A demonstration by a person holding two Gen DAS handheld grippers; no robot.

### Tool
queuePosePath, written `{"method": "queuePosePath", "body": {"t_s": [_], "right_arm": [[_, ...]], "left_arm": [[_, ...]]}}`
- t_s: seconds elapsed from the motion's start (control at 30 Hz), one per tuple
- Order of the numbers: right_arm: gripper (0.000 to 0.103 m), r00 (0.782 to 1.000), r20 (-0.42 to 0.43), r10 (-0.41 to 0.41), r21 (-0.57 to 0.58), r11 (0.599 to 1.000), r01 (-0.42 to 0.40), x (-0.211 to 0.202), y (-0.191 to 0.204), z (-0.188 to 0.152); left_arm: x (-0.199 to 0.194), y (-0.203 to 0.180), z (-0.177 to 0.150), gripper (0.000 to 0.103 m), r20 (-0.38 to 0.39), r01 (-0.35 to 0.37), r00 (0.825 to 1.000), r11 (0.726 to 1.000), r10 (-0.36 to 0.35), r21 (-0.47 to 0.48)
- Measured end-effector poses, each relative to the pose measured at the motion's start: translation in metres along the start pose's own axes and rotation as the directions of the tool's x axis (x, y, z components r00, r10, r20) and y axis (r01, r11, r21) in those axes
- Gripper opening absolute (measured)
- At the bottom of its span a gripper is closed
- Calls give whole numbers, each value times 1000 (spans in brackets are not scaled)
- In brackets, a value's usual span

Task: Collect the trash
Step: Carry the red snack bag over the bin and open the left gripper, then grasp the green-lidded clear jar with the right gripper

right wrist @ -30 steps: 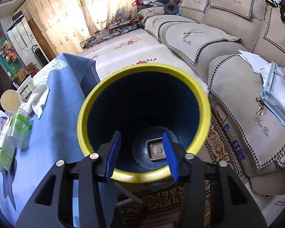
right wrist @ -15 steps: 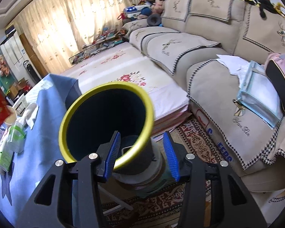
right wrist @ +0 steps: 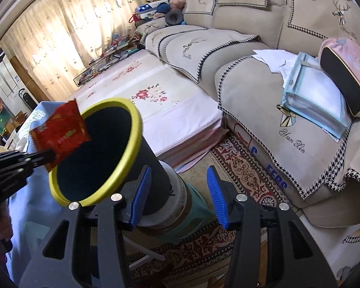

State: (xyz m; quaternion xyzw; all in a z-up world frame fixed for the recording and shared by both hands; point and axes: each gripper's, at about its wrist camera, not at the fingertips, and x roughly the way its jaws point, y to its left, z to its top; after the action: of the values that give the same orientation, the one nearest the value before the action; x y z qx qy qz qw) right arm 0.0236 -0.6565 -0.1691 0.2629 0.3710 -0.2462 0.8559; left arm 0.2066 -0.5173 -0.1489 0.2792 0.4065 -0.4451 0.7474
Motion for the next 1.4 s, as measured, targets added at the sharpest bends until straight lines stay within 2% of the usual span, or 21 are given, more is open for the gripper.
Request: {"method": "queuePosePath", "body": {"t_s": [0.13, 0.2, 0.23, 0.27, 0.33, 0.4, 0.5, 0.6, 0.63, 0.67, 0.77, 0.8, 0.87, 1.0, 1.13, 1.2, 1.23, 1.4], "right_arm": [[47, 1000, -7, -2, 15, 1000, 2, 3, -8, -1], [47, 1000, -8, -2, 22, 1000, 2, 4, -11, -2], [47, 1000, -10, -3, 23, 1000, 3, 4, -11, -2], [48, 1000, -12, -3, 24, 1000, 3, 5, -13, -2], [48, 1000, -14, -2, 27, 1000, 3, 5, -13, -3], [48, 1000, -16, 1, 28, 1000, -1, 6, -13, -4], [48, 1000, -18, 10, 22, 1000, -10, 5, -8, -6], [49, 1000, -23, 18, 4, 1000, -18, 5, 2, -8], [49, 999, -24, 22, -3, 1000, -22, 5, 6, -8], [49, 999, -26, 24, -8, 1000, -25, 4, 10, -9], [49, 999, -31, 39, -37, 999, -40, 4, 25, -11], [49, 998, -33, 45, -50, 998, -47, 4, 33, -12], [49, 998, -36, 56, -72, 996, -58, 2, 46, -14], [50, 995, -42, 87, -134, 987, -92, -1, 80, -17], [50, 989, -42, 145, -221, 963, -151, -12, 130, -23], [50, 983, -46, 180, -265, 946, -186, -17, 155, -27], [50, 980, -47, 195, -283, 938, -200, -20, 166, -29], [52, 954, -67, 291, -379, 878, -294, -36, 233, -47]], "left_arm": [[24, -1, 3, 7, -39, -9, 999, 1000, 9, -6], [31, -1, 4, 20, -52, -27, 998, 1000, 26, -9], [32, 1, 3, 34, -53, -30, 998, 999, 30, -11], [32, 1, 3, 41, -50, -41, 998, 999, 40, -14], [29, 0, 2, 42, -37, -52, 998, 999, 52, -14], [17, 3, -1, 43, -21, -56, 998, 998, 55, -18], [-15, 10, -9, 51, 41, -70, 997, 996, 72, -49], [-51, 19, -20, 62, 110, -72, 990, 992, 84, -101], [-63, 22, -25, 69, 132, -73, 987, 990, 89, -118], [-78, 26, -31, 77, 157, -77, 983, 987, 99, -139], [-121, 39, -55, 92, 224, -112, 962, 974, 155, -196], [-136, 44, -65, 93, 241, -130, 953, 967, 182, -219], [-166, 58, -88, 98, 270, -162, 932, 946, 240, -283], [-211, 86, -135, 98, 293, -187, 899, 890, 325, -415], [-253, 114, -196, 98, 272, -222, 863, 804, 425, -552], [-265, 122, -221, 98, 256, -240, 849, 768, 463, -593], [-274, 127, -237, 98, 244, -254, 837, 743, 489, -619], [-302, 139, -294, 98, 198, -308, 788, 651, 584, -694]]}}
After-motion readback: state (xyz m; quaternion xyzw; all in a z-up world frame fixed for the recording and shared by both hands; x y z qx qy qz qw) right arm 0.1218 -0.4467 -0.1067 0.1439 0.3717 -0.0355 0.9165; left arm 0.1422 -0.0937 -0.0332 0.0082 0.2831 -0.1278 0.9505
